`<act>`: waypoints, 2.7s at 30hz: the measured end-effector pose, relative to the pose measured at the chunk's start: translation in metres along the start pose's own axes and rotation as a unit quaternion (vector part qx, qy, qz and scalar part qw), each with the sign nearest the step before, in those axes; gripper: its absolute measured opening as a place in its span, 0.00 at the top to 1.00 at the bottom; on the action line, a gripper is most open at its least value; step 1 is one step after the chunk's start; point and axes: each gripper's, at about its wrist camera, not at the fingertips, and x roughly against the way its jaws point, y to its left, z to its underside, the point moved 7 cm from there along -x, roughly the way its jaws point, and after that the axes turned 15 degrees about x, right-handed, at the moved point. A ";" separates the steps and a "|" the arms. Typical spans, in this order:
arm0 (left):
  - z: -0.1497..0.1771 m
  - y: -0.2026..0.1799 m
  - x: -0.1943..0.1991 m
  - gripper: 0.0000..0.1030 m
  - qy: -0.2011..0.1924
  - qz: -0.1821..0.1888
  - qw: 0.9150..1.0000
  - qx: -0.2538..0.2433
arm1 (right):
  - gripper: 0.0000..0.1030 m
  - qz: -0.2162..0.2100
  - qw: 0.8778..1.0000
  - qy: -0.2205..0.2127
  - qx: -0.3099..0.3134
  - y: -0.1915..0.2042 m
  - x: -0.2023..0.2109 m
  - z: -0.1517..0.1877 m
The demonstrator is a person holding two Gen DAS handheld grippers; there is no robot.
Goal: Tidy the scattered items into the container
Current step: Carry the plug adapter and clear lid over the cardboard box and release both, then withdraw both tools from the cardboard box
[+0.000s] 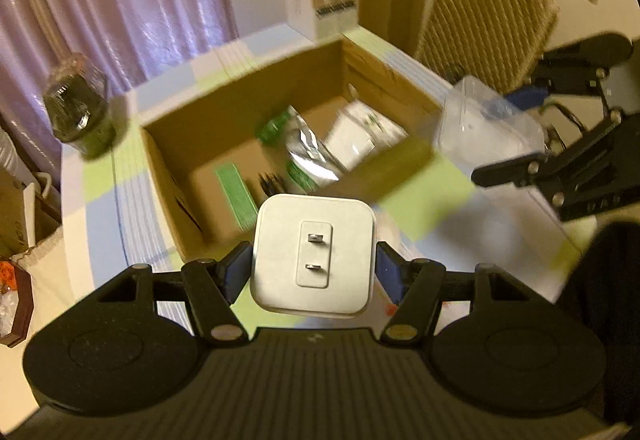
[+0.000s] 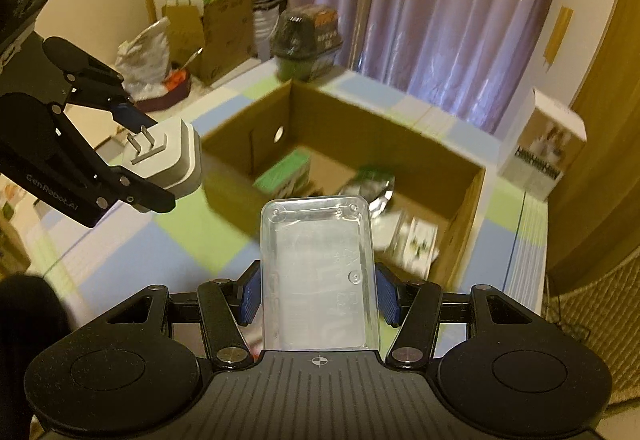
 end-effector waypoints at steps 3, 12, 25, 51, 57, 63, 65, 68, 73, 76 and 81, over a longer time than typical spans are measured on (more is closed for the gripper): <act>-0.021 0.013 -0.008 0.41 -0.007 -0.008 1.000 0.013 | 0.43 0.003 1.000 -0.006 -0.010 -0.014 -0.014 -0.015; -0.065 0.070 -0.048 0.41 0.001 -0.034 0.997 0.074 | 0.43 0.002 0.998 -0.018 -0.068 -0.048 -0.058 -0.046; -0.059 0.092 -0.089 0.36 0.015 -0.047 0.996 0.077 | 0.43 -0.017 0.996 -0.014 -0.089 -0.050 -0.103 -0.051; -0.036 0.101 -0.080 0.32 0.005 -0.040 0.995 0.086 | 0.42 -0.016 0.995 -0.010 -0.094 -0.046 -0.121 -0.057; -0.035 0.101 -0.083 0.32 0.007 -0.036 0.995 0.088 | 0.42 -0.009 0.995 -0.016 -0.096 -0.046 -0.125 -0.062; -0.033 0.099 -0.085 0.32 0.008 -0.035 0.995 0.088 | 0.05 0.010 0.993 -0.049 -0.110 -0.051 -0.125 -0.068; -0.032 0.100 -0.085 0.32 0.008 -0.034 0.995 0.090 | 0.05 0.008 0.992 -0.046 -0.115 -0.053 -0.125 -0.066; -0.029 0.100 -0.084 0.31 0.008 -0.034 0.995 0.092 | 0.05 0.016 0.991 -0.043 -0.123 -0.057 -0.122 -0.060; -0.022 0.101 -0.080 0.29 0.007 -0.033 0.995 0.096 | 0.05 0.022 0.988 -0.038 -0.145 -0.063 -0.111 -0.043; -0.017 0.100 -0.077 0.28 0.008 -0.033 0.995 0.098 | 0.05 0.024 0.987 -0.034 -0.153 -0.063 -0.104 -0.034; -0.012 0.095 -0.069 0.25 0.007 -0.032 0.995 0.098 | 0.05 0.026 0.986 -0.033 -0.159 -0.058 -0.090 -0.025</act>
